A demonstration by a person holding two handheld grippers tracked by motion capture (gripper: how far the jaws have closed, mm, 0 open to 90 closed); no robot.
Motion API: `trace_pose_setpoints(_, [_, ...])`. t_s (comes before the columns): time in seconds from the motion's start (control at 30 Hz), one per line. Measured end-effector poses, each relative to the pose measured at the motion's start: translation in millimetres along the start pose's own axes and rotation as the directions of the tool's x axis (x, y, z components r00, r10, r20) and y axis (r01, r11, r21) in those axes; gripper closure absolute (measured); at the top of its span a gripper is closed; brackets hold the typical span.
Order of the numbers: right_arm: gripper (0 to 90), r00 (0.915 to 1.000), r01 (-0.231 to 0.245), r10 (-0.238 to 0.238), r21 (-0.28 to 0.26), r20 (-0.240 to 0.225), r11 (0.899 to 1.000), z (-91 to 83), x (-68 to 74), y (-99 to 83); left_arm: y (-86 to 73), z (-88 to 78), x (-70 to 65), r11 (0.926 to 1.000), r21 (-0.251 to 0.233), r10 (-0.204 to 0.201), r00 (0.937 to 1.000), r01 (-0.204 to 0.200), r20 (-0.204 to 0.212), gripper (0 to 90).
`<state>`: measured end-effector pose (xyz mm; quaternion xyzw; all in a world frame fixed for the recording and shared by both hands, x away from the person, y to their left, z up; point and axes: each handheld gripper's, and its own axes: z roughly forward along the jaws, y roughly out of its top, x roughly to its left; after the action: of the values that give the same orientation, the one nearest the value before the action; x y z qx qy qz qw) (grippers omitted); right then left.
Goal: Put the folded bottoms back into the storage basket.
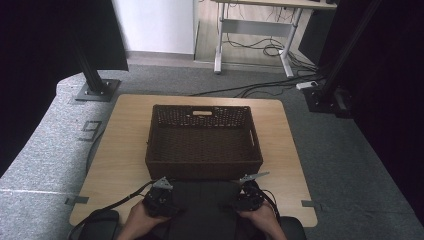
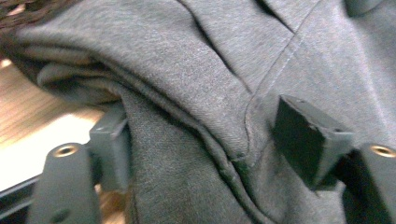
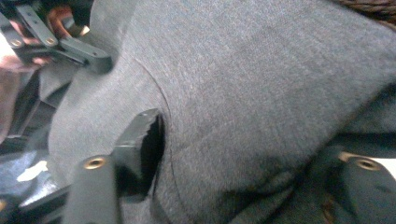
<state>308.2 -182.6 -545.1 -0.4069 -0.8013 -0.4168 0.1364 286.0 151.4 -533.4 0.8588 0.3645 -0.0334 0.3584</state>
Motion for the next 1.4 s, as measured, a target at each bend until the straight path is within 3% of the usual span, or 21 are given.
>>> trace_pose_setpoints(0.1, [36.3, 0.9999, 0.011, -0.011, 0.007, -0.01, 1.0, 5.6, 3.7, 2.1, 2.3, 2.5, -0.6, 1.0, 0.002, 0.002, 0.9998, -0.002, 0.018, 33.4])
trace_pose_setpoints(0.2, [40.7, 0.9985, 0.017, -0.016, 0.016, -0.053, 1.0, 16.6, 7.6, 5.8, 4.3, 5.1, -1.5, 1.0, 0.001, -0.001, 0.9994, 0.001, 0.033, 37.8])
trace_pose_setpoints(0.37, [50.9, 0.9987, 0.007, -0.006, 0.023, -0.05, 1.0, 17.8, 6.9, 6.2, 4.9, 6.8, 1.2, 0.9997, -0.004, -0.022, 0.9962, 0.022, 0.084, 49.0])
trace_pose_setpoints(0.5, [55.5, 0.9984, 0.013, -0.012, 0.017, -0.056, 1.0, 15.8, 7.7, 3.5, 4.1, 5.7, -0.1, 0.9994, -0.034, -0.003, 0.9945, 0.007, 0.105, 62.1])
trace_pose_setpoints(0.73, [58.6, 0.9971, 0.069, -0.069, -0.031, -0.03, 0.997, 8.1, 15.8, 0.3, 5.9, -1.6, -2.2, 0.996, -0.089, 0.022, 0.9916, -0.01, 0.128, 66.1])
trace_pose_setpoints(1.03, [59.6, 0.9864, 0.164, -0.164, -0.11, 0.005, 0.98, -7.5, 32.5, 3.8, 12.8, -22.6, -7.5, 0.9808, -0.184, 0.092, 0.9848, -0.065, 0.147, 66.8])
trace_pose_setpoints(1.4, [60.8, 0.9691, 0.247, -0.242, -0.181, 0.047, 0.952, -28.9, 49.9, 19.7, 36.1, -51.8, -17.7, 0.9567, -0.253, 0.177, 0.9779, -0.144, 0.112, 66.8])
